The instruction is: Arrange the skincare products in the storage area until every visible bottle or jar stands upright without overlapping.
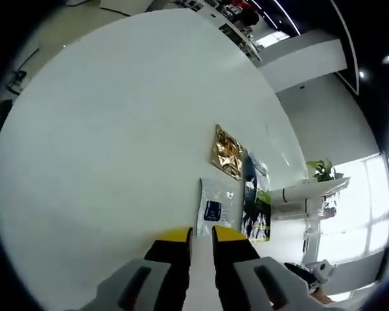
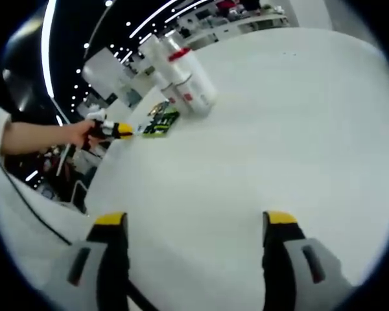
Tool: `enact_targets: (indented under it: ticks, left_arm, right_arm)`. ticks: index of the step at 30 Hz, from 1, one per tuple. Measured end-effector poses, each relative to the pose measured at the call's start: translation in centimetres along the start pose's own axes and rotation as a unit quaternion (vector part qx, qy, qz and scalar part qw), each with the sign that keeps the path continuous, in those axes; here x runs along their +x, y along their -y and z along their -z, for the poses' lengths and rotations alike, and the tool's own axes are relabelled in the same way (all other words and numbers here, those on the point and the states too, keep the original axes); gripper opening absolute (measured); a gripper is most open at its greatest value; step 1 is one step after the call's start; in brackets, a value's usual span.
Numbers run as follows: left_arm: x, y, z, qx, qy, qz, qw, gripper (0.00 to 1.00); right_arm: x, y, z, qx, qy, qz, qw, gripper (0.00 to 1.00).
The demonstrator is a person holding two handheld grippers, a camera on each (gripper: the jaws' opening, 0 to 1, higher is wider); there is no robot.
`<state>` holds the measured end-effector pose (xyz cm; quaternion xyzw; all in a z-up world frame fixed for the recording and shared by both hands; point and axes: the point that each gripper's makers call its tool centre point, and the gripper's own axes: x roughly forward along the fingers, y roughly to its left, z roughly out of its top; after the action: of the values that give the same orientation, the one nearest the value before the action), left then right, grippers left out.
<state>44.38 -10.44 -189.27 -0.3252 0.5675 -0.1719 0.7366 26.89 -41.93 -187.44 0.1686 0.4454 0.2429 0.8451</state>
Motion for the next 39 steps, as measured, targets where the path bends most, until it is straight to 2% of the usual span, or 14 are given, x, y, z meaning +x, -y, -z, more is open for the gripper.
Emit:
enact_targets:
  ticks: [6, 9, 10, 13, 15, 17, 20, 23, 29, 35, 37, 39]
  left_arm:
    - [-0.7, -0.4, -0.1, 0.004, 0.01, -0.013, 0.9999, 0.21]
    - [-1.1, -0.6, 0.5, 0.008, 0.022, -0.017, 0.9996, 0.24]
    - [-1.1, -0.5, 0.8, 0.009, 0.024, -0.016, 0.9996, 0.25]
    - [-1.5, 0.4, 1.3, 0.03, 0.046, 0.015, 0.9984, 0.29]
    - [-1.7, 0.7, 1.5, 0.042, 0.054, 0.019, 0.9974, 0.31]
    - [-2.3, 1.2, 1.3, 0.067, 0.087, 0.028, 0.9936, 0.34]
    - [-3.1, 1.8, 1.5, 0.075, 0.11, 0.036, 0.9905, 0.41]
    - [-4.2, 2.5, 1.3, 0.101, 0.141, 0.034, 0.9842, 0.48]
    - [-6.0, 4.6, 2.4, 0.155, 0.171, 0.031, 0.9725, 0.54]
    - [-7.1, 6.6, 3.5, 0.169, 0.202, 0.045, 0.9637, 0.63]
    - [-7.7, 7.9, 3.8, 0.159, 0.224, 0.065, 0.9593, 0.64]
    - [-8.4, 9.5, 3.9, 0.152, 0.25, 0.089, 0.9521, 0.65]
  right_arm:
    - [0.0, 0.0, 0.0, -0.001, 0.004, -0.001, 1.0, 0.84]
    - [0.0, -0.1, 0.0, -0.004, 0.006, -0.002, 1.0, 0.84]
    - [0.0, -0.2, 0.0, -0.005, 0.007, -0.002, 1.0, 0.84]
    - [0.1, -0.5, 0.0, -0.008, 0.009, -0.006, 0.9999, 0.84]
    - [0.1, -0.8, 0.0, -0.012, 0.009, -0.009, 0.9998, 0.84]
    - [0.2, -0.9, 0.0, -0.016, 0.01, -0.012, 0.9997, 0.84]
    - [0.1, -1.3, 0.0, -0.023, 0.011, -0.015, 0.9995, 0.85]
    - [-0.1, -1.6, 0.0, -0.029, 0.013, -0.018, 0.9993, 0.85]
    - [-0.3, -2.0, -0.2, -0.038, 0.021, -0.023, 0.9988, 0.87]
    - [-0.3, -2.9, -0.6, -0.051, 0.029, -0.029, 0.9978, 0.89]
    - [-0.5, -3.3, -1.0, -0.055, 0.039, -0.031, 0.9972, 0.91]
    - [-0.6, -3.5, -1.3, -0.057, 0.047, -0.032, 0.9968, 0.91]
